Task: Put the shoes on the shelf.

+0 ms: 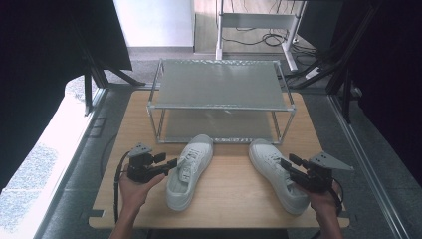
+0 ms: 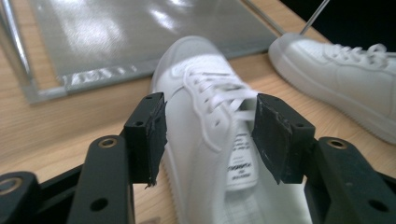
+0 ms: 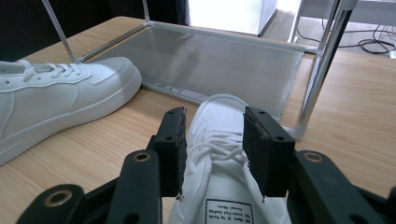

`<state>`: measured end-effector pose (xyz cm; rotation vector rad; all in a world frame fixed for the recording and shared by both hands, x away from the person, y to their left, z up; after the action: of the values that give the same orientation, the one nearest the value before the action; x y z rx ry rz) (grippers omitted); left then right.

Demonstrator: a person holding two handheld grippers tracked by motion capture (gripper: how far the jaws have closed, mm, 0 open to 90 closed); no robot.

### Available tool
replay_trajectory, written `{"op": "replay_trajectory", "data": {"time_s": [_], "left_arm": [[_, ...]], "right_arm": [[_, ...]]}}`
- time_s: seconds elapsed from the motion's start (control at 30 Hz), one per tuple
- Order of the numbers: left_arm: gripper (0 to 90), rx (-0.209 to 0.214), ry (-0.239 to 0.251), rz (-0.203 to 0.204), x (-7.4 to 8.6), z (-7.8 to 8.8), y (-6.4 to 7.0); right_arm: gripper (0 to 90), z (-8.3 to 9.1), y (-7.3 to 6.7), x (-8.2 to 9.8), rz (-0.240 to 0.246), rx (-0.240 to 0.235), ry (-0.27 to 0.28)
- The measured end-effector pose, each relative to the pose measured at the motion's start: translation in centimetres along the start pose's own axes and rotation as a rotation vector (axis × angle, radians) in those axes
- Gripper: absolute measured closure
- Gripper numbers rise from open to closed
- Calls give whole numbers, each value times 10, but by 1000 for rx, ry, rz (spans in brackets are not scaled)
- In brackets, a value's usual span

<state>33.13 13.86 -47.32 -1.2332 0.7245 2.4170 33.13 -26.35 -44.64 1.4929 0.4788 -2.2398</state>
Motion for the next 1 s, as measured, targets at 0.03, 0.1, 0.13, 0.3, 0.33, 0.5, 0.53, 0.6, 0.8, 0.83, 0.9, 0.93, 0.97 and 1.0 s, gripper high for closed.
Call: {"op": "replay_trajectory", "data": {"time_s": [0.03, 0.1, 0.13, 0.3, 0.33, 0.5, 0.53, 0.6, 0.8, 0.83, 0.9, 0.93, 0.97, 1.0], "left_arm": [[455, -5, -1, 0, 0, 0, -1], [463, -8, -1, 1, 0, 0, -2], [463, -11, -4, -1, 0, 0, -2], [463, -10, -25, -18, 4, -6, 1], [462, -9, -32, -23, 5, -7, 3], [468, -19, -79, -51, 13, -18, 7], [469, -31, -88, -55, 15, -20, 6], [469, -73, -105, -59, 19, -24, 2], [477, -102, -102, -69, 19, -27, 1], [482, -106, -106, -72, 20, -28, 2], [502, -119, -115, -82, 21, -32, 3], [517, -124, -121, -88, 22, -35, 3], [534, -127, -123, -92, 22, -37, 4], [551, -134, -123, -96, 22, -38, 4]], "right_arm": [[599, 1, 1, 0, 3, 2, 3], [599, 1, 2, 0, 0, 6, 5], [599, 0, 3, 0, 2, 6, 2], [599, -4, 6, 5, -2, 18, -8], [599, -4, 5, 6, 0, 19, -10], [599, -5, 3, 6, 6, 18, -13], [599, -5, 3, 7, 8, 16, -15], [598, -6, 2, 7, 11, 17, -17], [598, -7, 2, 9, 10, 16, -27], [598, -7, 2, 9, 10, 16, -27], [597, -7, 2, 9, 12, 14, -30], [596, -7, 1, 8, 11, 14, -30], [596, -7, 1, 8, 12, 8, -29], [595, -7, 0, 7, 11, 5, -29]]}}
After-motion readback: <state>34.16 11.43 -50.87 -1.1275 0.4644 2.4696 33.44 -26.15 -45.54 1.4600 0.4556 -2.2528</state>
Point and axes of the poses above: each handheld gripper's, and its own axes: z roughly backward along the jaws, x roughly out of its underside, y roughly to its right, the point moved 8 cm from there along -z, roughly forward along the jaws, and after that the axes turned 4 degrees about y, right-handed, at the moved point
